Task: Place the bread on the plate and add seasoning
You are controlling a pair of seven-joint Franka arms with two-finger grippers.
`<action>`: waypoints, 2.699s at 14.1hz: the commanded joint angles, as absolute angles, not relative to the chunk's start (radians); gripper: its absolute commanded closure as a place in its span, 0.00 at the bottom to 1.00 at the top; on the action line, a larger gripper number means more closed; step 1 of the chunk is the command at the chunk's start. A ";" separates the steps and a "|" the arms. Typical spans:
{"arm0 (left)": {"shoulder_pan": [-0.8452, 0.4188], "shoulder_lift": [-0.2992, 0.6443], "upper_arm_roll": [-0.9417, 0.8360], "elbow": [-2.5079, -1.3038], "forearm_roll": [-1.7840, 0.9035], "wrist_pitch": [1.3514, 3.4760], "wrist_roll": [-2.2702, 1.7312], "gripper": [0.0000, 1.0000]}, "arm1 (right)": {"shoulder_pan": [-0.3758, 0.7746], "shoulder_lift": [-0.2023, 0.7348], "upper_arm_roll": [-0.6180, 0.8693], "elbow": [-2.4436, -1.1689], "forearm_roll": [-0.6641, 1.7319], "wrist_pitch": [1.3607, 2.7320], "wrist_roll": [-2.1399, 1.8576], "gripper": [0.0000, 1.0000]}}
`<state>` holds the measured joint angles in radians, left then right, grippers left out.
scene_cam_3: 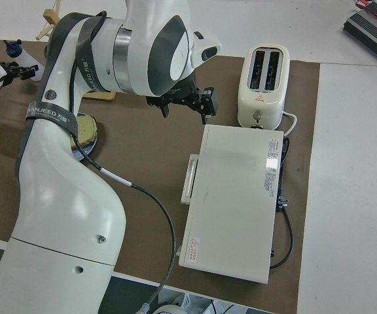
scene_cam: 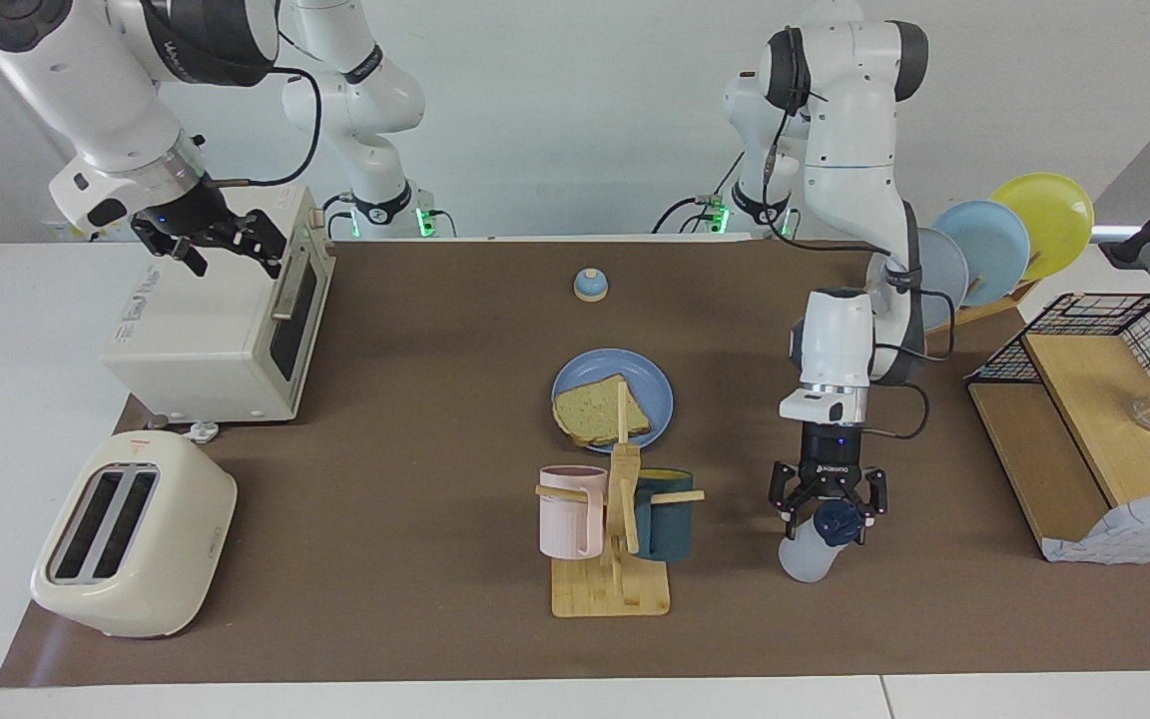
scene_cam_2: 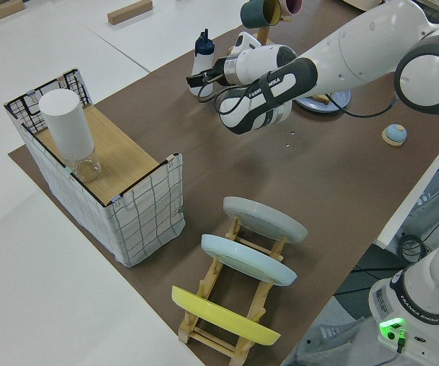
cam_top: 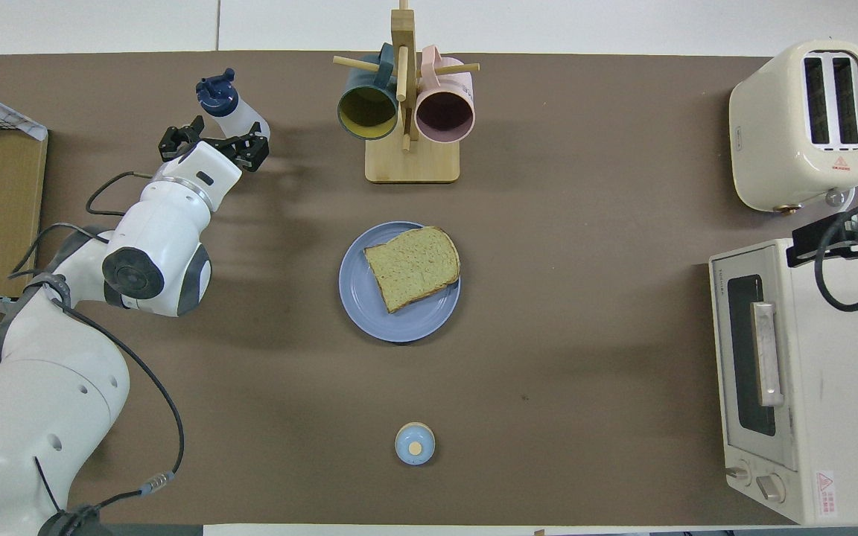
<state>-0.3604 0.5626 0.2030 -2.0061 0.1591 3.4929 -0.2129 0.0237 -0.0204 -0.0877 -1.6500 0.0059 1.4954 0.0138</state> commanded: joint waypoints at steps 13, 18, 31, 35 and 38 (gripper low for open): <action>-0.514 0.270 0.204 -2.332 0.172 3.467 -0.215 0.00 | 0.018 -0.044 -0.084 -1.678 0.002 1.516 -0.002 0.00; -0.538 0.209 0.202 -2.300 0.172 3.335 -0.273 0.00 | 0.018 -0.044 -0.084 -1.678 0.002 1.514 -0.002 0.00; -0.540 0.138 0.173 -1.909 0.100 2.578 -0.290 0.00 | 0.018 -0.044 -0.084 -1.678 0.002 1.514 -0.002 0.00; -0.528 0.126 0.173 -1.770 0.037 2.344 -0.264 0.00 | 0.018 -0.044 -0.084 -1.680 0.002 1.514 -0.002 0.00; -0.491 0.094 0.176 -1.744 0.015 2.241 -0.223 0.00 | 0.018 -0.044 -0.084 -1.678 0.002 1.516 -0.002 0.00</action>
<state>-0.5235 0.1204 0.1776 -1.7580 0.0481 2.3149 -0.2739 0.0237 -0.0204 -0.0877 -1.6500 0.0059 1.4954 0.0138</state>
